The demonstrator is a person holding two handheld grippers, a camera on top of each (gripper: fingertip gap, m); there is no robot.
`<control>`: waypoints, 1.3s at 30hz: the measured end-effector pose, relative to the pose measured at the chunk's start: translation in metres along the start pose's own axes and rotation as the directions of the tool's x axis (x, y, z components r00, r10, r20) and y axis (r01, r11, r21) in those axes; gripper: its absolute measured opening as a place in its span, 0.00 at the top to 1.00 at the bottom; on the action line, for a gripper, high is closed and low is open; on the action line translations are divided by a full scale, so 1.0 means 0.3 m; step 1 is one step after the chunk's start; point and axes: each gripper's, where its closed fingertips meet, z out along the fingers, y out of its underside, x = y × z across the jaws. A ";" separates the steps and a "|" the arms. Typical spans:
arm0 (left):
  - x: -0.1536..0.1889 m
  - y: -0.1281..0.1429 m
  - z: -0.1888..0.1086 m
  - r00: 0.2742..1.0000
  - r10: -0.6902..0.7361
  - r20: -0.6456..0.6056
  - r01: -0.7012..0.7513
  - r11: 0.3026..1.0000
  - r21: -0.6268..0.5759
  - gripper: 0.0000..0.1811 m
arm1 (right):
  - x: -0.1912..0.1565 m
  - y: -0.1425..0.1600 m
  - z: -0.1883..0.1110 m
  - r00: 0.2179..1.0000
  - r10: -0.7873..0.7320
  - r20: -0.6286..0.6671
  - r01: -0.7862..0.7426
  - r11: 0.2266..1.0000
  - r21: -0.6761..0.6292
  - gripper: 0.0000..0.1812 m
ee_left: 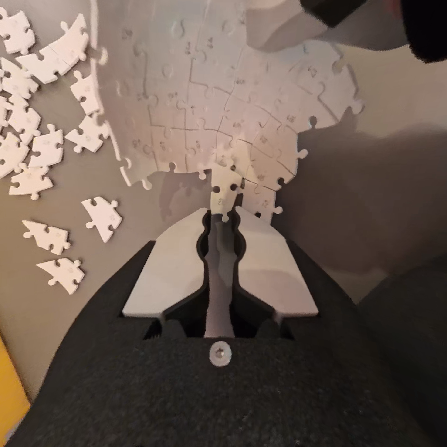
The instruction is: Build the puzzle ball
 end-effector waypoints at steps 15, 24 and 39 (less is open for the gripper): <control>0.007 0.031 0.013 1.000 -0.012 0.024 0.013 0.998 -0.062 0.91 | -0.008 -0.012 0.002 0.999 -0.032 -0.015 0.032 0.999 -0.008 0.98; 0.015 0.026 0.004 0.999 -0.047 -0.007 0.047 0.998 -0.044 0.91 | -0.009 -0.011 0.006 0.999 -0.032 -0.012 0.032 0.999 -0.010 0.98; -0.020 -0.100 -0.060 0.945 -0.155 -0.287 0.223 0.950 0.220 1.00 | -0.010 -0.012 0.006 0.999 -0.036 -0.009 0.036 0.999 -0.011 0.98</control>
